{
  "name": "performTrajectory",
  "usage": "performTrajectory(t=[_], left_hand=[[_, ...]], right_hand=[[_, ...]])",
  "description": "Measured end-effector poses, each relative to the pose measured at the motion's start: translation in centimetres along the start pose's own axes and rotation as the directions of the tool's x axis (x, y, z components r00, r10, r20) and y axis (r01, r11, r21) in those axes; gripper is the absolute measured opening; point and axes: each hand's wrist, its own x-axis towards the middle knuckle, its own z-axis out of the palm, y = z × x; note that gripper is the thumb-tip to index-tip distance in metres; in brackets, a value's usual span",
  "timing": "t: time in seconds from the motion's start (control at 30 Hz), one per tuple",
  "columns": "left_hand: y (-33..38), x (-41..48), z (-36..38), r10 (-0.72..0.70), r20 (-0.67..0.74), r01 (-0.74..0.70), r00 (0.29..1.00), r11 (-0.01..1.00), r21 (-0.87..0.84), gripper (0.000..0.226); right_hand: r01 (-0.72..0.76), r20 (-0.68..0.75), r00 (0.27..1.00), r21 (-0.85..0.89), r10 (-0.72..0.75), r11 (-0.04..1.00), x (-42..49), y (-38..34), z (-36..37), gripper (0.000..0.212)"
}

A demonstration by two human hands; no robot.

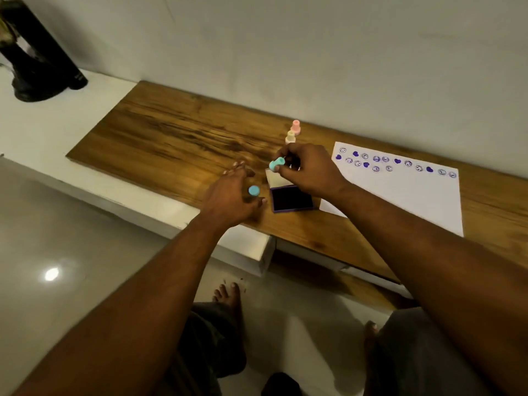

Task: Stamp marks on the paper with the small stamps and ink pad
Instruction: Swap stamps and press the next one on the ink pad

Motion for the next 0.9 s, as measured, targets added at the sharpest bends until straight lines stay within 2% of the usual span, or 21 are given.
performTrajectory(t=[0.17, 0.4, 0.73, 0.9], left_hand=[[-1.2, 0.5, 0.0, 0.000, -0.018, 0.000, 1.000, 1.000, 0.015, 0.054], [-1.7, 0.2, 0.5, -0.010, -0.055, 0.011, 0.998, 0.999, 0.031, 0.047], [-1.1, 0.1, 0.8, -0.014, -0.029, 0.016, 0.999, 0.997, 0.074, 0.048], [-0.7, 0.2, 0.8, -0.012, -0.020, 0.013, 1.000, 0.996, 0.088, 0.049]], right_hand=[[0.152, 0.088, 0.987, -0.247, -0.134, 0.957, 0.6, -1.5, 2.7, 0.029], [0.246, 0.153, 0.966, -0.319, -0.207, 0.915, 1.3, -1.7, 4.4, 0.025], [0.275, 0.226, 0.954, -0.401, -0.197, 0.874, 1.0, -2.2, 5.1, 0.030], [0.244, 0.262, 0.956, -0.451, -0.133, 0.858, 1.3, -2.6, 5.0, 0.031]])
